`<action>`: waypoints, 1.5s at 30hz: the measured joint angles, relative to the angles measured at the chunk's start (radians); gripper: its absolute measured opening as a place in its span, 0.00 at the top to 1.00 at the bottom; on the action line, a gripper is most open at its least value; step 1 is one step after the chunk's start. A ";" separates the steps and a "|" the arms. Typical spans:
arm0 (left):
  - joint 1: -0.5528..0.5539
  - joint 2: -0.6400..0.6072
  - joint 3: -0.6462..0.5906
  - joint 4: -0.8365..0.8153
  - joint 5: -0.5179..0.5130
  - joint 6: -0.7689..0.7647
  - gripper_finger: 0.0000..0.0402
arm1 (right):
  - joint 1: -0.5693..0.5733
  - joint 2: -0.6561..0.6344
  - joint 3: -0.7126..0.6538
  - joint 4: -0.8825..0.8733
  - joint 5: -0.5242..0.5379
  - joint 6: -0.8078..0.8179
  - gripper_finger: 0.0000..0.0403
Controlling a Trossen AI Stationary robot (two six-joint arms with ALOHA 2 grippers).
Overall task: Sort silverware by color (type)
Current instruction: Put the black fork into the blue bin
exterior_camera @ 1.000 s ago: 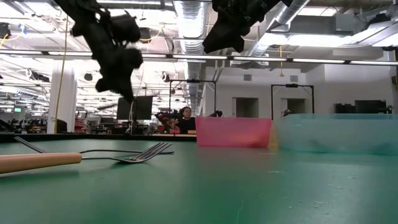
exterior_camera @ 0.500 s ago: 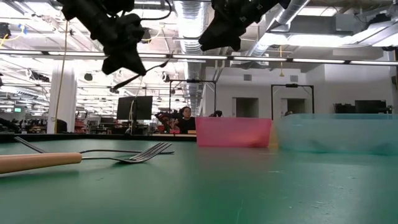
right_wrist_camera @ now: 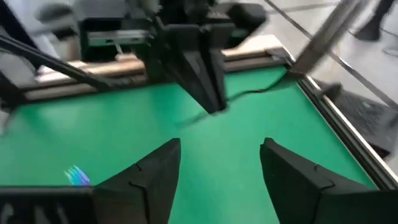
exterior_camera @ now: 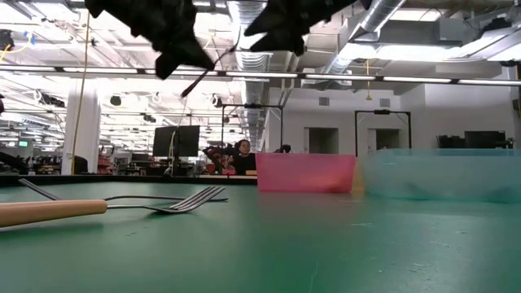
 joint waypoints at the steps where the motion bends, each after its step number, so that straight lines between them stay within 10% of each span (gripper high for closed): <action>1: -0.007 0.000 0.000 0.039 0.000 0.013 1.00 | 0.000 0.000 0.000 0.019 -0.010 0.002 0.39; 26: -0.026 0.031 -0.006 0.379 0.078 0.097 1.00 | -0.043 0.001 0.001 0.267 -0.087 0.000 0.38; 45: -0.026 0.029 -0.006 0.415 0.084 0.097 1.00 | -0.047 0.002 0.001 0.293 -0.124 -0.029 0.74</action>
